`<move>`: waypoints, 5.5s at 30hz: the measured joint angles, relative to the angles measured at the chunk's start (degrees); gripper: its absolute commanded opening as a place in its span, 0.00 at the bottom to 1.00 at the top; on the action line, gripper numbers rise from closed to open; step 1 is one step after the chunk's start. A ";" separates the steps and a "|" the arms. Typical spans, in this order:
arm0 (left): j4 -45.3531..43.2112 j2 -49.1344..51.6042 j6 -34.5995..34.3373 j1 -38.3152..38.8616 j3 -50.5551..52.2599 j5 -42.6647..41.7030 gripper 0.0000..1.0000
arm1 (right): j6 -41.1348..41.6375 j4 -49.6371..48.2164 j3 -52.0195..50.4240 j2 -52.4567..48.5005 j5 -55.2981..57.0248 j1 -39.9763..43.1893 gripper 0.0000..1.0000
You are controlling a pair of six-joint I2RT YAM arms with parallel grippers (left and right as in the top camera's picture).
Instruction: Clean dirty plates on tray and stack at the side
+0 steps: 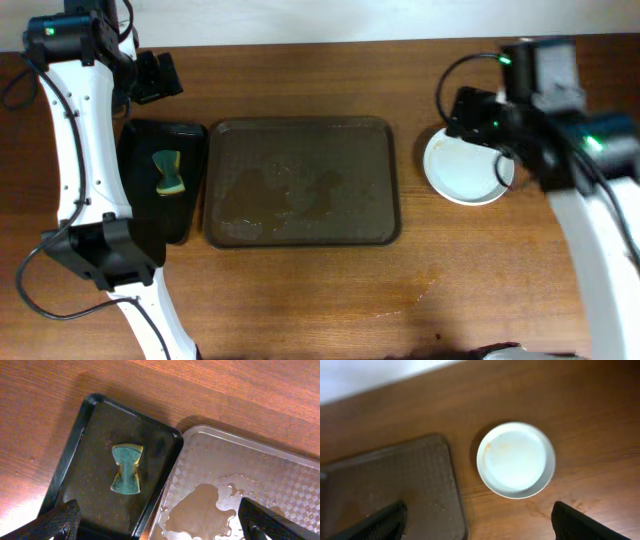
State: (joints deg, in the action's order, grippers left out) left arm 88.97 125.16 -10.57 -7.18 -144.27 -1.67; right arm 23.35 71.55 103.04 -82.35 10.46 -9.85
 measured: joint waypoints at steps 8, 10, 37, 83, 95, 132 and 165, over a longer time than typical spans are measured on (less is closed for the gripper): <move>0.00 0.00 0.00 -0.07 0.04 -0.09 0.99 | -0.24 1.90 0.37 17.33 -1.14 0.00 0.98; 0.00 0.00 0.00 -0.07 0.04 -0.11 0.99 | -0.22 1.99 0.42 19.52 -1.55 0.00 0.98; 0.17 0.00 0.00 -0.07 0.04 -0.52 0.99 | -15.50 -68.19 -86.58 71.82 -20.94 12.46 0.98; -4.94 -2.32 0.00 -0.07 2.56 0.79 0.99 | -15.82 -68.17 -102.31 81.55 -20.90 12.50 0.98; -44.85 -47.80 6.05 -0.07 59.10 1.20 0.99 | -15.85 -68.15 -102.31 81.57 -20.87 12.50 0.98; -84.39 -124.28 29.73 0.63 143.27 -0.92 0.99 | -15.82 -68.15 -102.31 81.70 -20.65 12.55 0.98; -84.39 -124.28 29.73 0.81 143.27 -0.92 0.99 | -15.87 -68.15 -102.31 81.70 -20.65 12.55 0.98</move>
State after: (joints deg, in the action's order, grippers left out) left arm 4.58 0.89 19.16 -6.37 -0.99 -2.59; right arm 7.49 3.40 0.73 -0.64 -10.20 2.70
